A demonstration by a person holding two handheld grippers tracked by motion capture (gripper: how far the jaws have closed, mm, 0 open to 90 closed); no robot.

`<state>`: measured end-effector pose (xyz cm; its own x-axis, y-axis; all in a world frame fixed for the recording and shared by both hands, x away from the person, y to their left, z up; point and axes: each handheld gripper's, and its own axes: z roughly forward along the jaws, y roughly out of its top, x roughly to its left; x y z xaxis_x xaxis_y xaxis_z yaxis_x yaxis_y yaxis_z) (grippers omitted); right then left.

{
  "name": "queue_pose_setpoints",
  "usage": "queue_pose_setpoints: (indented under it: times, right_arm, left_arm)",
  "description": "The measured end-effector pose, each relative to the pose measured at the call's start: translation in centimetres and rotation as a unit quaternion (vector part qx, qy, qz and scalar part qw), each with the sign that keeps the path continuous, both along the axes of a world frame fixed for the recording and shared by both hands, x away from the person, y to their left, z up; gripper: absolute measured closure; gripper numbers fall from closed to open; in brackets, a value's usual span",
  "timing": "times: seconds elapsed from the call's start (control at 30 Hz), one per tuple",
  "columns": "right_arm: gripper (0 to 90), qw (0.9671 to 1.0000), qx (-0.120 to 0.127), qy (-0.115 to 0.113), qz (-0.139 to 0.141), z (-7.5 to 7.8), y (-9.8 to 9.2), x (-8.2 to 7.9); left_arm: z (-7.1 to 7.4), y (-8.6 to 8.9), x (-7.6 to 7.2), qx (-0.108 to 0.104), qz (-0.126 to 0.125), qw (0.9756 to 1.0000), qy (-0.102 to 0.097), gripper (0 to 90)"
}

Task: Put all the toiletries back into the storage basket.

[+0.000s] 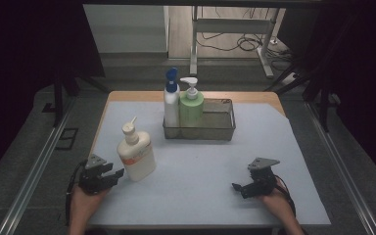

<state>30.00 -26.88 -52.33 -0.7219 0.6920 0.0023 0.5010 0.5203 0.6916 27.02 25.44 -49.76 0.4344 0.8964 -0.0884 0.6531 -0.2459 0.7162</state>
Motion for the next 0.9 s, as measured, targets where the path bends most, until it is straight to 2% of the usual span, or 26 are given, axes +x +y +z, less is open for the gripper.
queue_pose_setpoints:
  times: [0.07, 0.13, 0.27, 0.57, 0.9]
  right_arm:
    - [0.0, 1.0, 0.0, 0.0, 0.0, 0.0, 0.0, 0.0]
    - [0.0, 1.0, 0.0, 0.0, 0.0, 0.0, 0.0, 0.0]
    - [0.0, 1.0, 0.0, 0.0, 0.0, 0.0, 0.0, 0.0]
    - [0.0, 1.0, 0.0, 0.0, 0.0, 0.0, 0.0, 0.0]
    - [0.0, 1.0, 0.0, 0.0, 0.0, 0.0, 0.0, 0.0]
  left_arm:
    - [-0.1, -0.3, 0.5, -0.001, 0.0, 1.0, 0.003, 51.2]
    - [-0.1, -0.6, 1.0, 0.008, -0.002, 1.0, 0.002, 55.2]
    - [-0.3, -0.7, 1.6, 0.003, -0.009, 0.9999, 0.004, 60.5]
    - [-1.4, -0.8, 1.7, -0.009, -0.015, 0.9998, 0.014, 71.1]
    - [-1.4, -1.7, 1.6, -0.001, -0.036, 0.9993, 0.015, 75.9]
